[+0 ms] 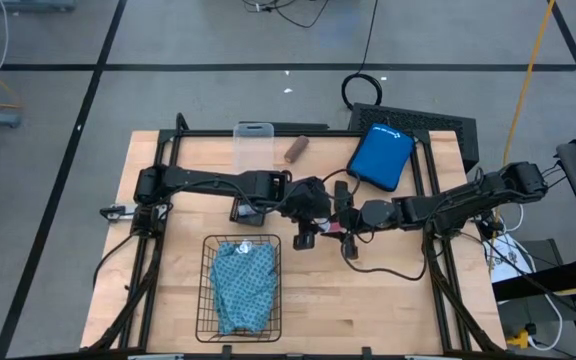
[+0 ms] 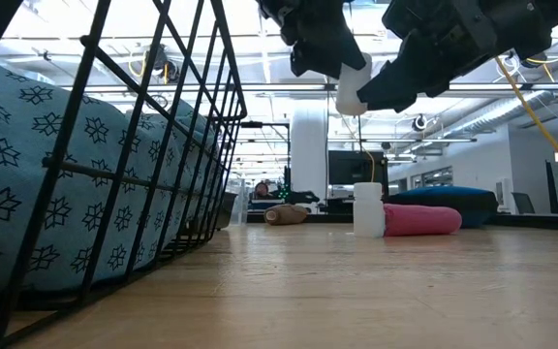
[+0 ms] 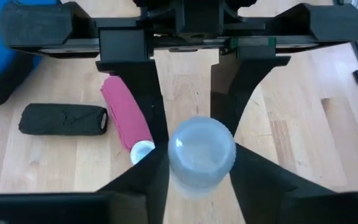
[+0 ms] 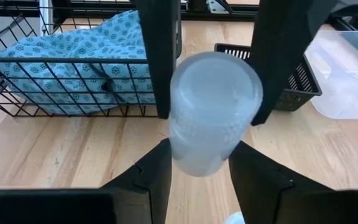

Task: Pick & place medical supplies in basket/bin
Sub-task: Put the bottom white pill bottle into the black bin

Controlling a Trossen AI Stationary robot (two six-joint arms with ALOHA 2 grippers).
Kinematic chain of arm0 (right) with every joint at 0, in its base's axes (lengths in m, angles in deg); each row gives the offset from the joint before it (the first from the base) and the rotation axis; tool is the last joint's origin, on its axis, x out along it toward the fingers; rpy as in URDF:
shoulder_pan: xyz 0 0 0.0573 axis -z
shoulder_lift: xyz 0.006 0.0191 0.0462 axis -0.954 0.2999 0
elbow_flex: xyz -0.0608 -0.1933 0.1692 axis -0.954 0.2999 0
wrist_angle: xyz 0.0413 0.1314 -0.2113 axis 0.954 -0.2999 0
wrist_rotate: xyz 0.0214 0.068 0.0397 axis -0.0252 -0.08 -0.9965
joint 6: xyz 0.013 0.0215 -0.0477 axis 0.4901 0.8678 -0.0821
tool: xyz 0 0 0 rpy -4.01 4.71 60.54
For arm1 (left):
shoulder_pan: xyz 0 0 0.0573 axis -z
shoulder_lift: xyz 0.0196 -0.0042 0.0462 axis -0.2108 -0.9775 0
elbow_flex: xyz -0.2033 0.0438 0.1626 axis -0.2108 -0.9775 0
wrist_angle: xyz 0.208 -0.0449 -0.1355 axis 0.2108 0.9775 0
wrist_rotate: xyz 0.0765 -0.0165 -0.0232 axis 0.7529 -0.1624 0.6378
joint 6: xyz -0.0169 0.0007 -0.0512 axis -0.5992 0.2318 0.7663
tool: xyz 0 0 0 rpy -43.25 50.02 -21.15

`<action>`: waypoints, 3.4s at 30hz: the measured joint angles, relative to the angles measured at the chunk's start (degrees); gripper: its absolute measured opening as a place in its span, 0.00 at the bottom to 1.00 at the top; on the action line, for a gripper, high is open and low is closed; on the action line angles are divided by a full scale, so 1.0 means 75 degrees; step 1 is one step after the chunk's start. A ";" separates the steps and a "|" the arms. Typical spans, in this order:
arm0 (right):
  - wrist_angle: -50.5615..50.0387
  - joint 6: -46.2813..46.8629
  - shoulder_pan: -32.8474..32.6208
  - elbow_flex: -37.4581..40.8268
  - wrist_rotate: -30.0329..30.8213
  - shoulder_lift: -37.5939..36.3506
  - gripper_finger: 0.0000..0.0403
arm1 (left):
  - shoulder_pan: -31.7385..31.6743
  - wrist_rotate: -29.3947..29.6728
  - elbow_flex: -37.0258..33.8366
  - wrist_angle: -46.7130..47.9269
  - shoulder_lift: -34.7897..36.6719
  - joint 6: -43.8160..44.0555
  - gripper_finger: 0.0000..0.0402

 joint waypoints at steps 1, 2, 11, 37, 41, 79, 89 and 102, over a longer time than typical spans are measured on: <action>0.0000 0.0006 0.0000 0.0000 -0.0007 -0.0002 0.34 | -0.0002 -0.0087 0.0000 -0.0042 0.0000 0.0004 0.36; 0.0001 0.0026 0.0000 0.0000 -0.0021 -0.0006 0.34 | -0.0011 -0.0182 0.0000 -0.0078 0.0000 0.0005 0.35; 0.0049 0.0020 -0.0003 0.0000 -0.0026 -0.0009 0.34 | -0.0017 -0.0338 -0.0003 -0.0283 0.0000 0.0014 0.43; -0.0023 0.0026 -0.0003 0.0006 -0.0032 0.0006 0.34 | -0.0031 -0.0501 0.0012 -0.0121 0.0009 0.0092 0.35; -0.0055 0.0025 -0.0006 0.0006 -0.0041 0.0006 0.34 | -0.0048 -0.0541 0.0012 0.0038 0.0009 0.0421 0.47; -0.0061 0.0023 -0.0006 0.0003 -0.0201 0.0003 0.34 | -0.0052 -0.0346 -0.0003 -0.0328 -0.0099 0.0393 0.57; -0.0067 0.0026 0.0000 0.0003 -0.0180 0.0003 0.34 | -0.0049 -0.0208 -0.0003 -0.0274 -0.0099 0.0337 0.49; -0.0144 0.0140 0.0000 -0.0011 -0.0158 -0.0155 0.35 | -0.0069 -0.0122 -0.0012 -0.0398 0.0081 0.0252 0.33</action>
